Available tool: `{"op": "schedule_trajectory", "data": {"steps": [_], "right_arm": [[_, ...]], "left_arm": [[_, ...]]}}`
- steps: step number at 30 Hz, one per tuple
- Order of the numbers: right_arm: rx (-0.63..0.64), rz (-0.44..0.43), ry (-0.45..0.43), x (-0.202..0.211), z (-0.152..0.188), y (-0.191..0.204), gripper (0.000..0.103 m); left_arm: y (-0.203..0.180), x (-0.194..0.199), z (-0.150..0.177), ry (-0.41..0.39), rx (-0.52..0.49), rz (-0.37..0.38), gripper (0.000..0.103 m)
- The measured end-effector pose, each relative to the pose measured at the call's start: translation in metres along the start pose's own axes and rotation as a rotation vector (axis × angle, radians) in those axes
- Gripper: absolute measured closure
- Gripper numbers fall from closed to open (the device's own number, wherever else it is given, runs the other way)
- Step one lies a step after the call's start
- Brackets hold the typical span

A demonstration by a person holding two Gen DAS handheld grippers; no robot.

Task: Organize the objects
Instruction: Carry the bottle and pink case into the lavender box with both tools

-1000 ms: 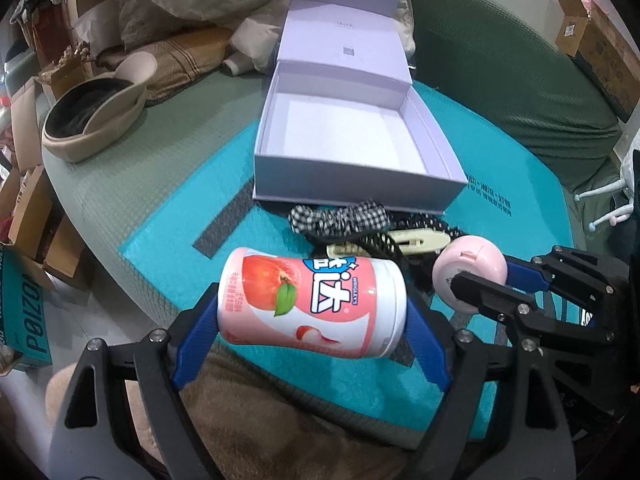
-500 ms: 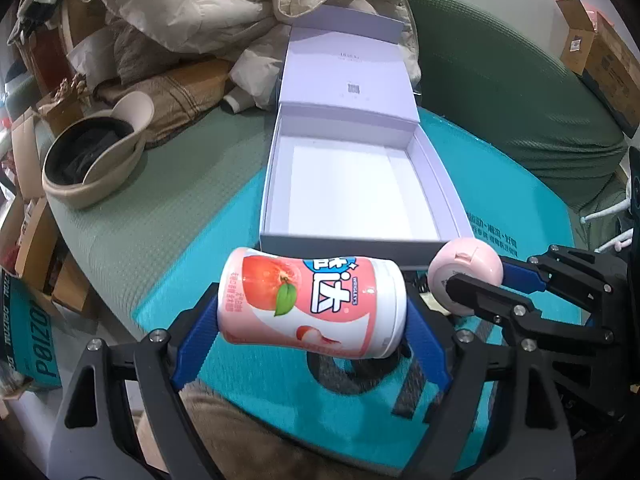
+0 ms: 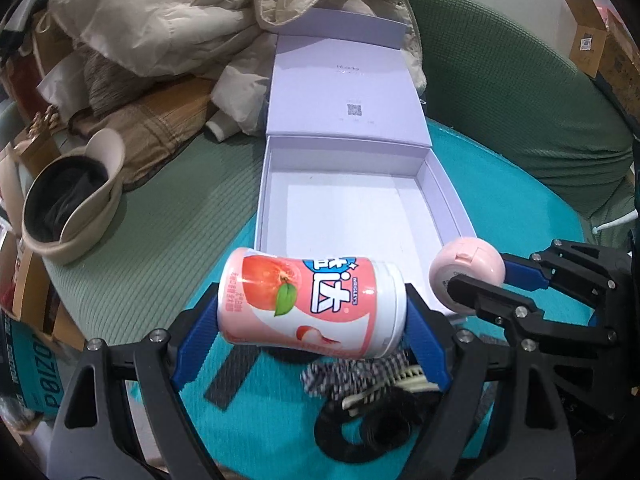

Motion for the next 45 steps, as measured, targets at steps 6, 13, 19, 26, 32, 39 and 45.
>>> {"op": "schedule_trajectory", "data": {"steps": [6,13,19,26,32,39,45], "right_arm": [[-0.003,0.019,-0.005,-0.019,-0.014,-0.022,0.081],[0.000,0.043,-0.005,-0.041,-0.027,-0.044,0.081],[-0.005,0.060,0.002,-0.056,-0.037,-0.061,0.081],[-0.010,0.074,0.017,-0.069,-0.046,-0.078,0.081],[-0.007,0.077,0.051,-0.086,-0.052,-0.090,0.081],[-0.019,0.075,0.095,-0.103,-0.050,-0.099,0.081],[-0.025,0.076,0.128,-0.112,-0.047,-0.102,0.081]], "left_arm": [[-0.003,-0.030,-0.024,0.025,-0.008,0.022,0.019],[-0.004,-0.063,-0.045,0.047,-0.022,0.030,0.019],[-0.010,-0.086,-0.060,0.050,-0.066,0.018,0.018],[-0.019,-0.112,-0.077,0.050,-0.122,0.001,0.018],[-0.025,-0.129,-0.089,0.050,-0.162,-0.021,0.018],[-0.026,-0.151,-0.092,0.085,-0.187,-0.050,0.018],[-0.029,-0.161,-0.090,0.105,-0.192,-0.051,0.018]]}}
Point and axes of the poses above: each gripper's, at about its wrist camera, not at the fingertips, and x roughly against the way its jaws point, y to its left, z to its underside, the point moved 3 cm from there along -x, roughly the way its jaws point, and after that the axes turned 1 degree about -z, right-handed, at the moved point
